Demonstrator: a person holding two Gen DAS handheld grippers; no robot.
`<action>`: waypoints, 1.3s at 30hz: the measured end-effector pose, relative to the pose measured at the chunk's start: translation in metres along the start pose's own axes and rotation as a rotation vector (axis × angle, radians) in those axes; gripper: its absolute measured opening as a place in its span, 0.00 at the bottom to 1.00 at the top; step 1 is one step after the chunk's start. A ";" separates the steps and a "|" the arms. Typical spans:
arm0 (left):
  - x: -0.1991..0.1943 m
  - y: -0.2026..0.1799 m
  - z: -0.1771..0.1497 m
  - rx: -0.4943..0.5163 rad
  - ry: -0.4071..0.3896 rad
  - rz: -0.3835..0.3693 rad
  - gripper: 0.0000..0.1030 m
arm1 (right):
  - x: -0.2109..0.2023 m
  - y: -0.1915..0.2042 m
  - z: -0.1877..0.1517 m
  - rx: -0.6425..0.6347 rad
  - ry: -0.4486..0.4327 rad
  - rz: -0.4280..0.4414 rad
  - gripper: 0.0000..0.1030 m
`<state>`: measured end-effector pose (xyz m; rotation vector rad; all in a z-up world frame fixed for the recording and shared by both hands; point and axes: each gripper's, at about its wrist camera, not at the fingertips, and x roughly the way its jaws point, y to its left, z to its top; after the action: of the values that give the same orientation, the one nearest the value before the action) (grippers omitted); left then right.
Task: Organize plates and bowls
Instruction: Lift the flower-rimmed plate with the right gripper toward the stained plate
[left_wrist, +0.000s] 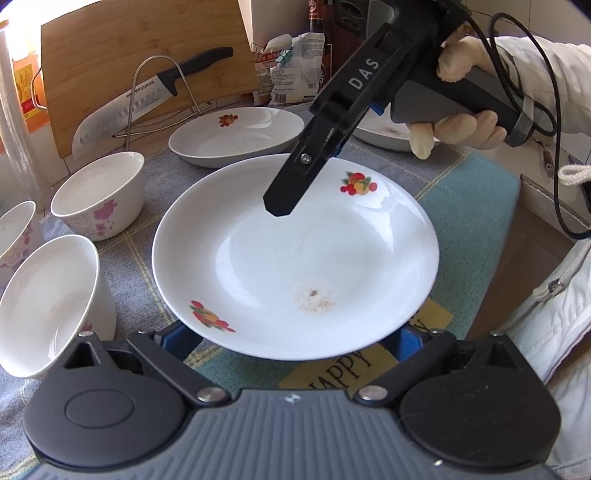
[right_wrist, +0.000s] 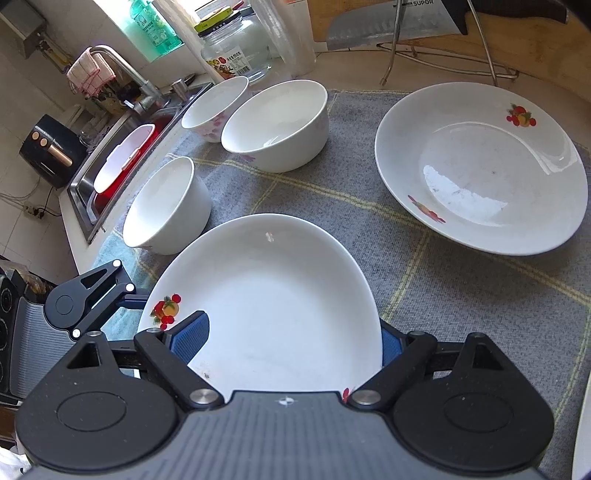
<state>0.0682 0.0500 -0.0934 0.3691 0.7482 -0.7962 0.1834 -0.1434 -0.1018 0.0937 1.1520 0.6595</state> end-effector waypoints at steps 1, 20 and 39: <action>0.000 -0.001 0.001 0.002 0.000 0.000 0.97 | -0.002 -0.001 0.000 -0.001 -0.003 0.000 0.91; 0.023 -0.016 0.043 0.057 -0.022 -0.041 0.97 | -0.059 -0.036 -0.016 0.021 -0.078 -0.045 0.91; 0.079 -0.050 0.103 0.165 -0.039 -0.139 0.97 | -0.127 -0.103 -0.045 0.113 -0.174 -0.143 0.91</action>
<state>0.1150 -0.0802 -0.0811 0.4521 0.6789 -0.9968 0.1581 -0.3053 -0.0588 0.1601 1.0177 0.4499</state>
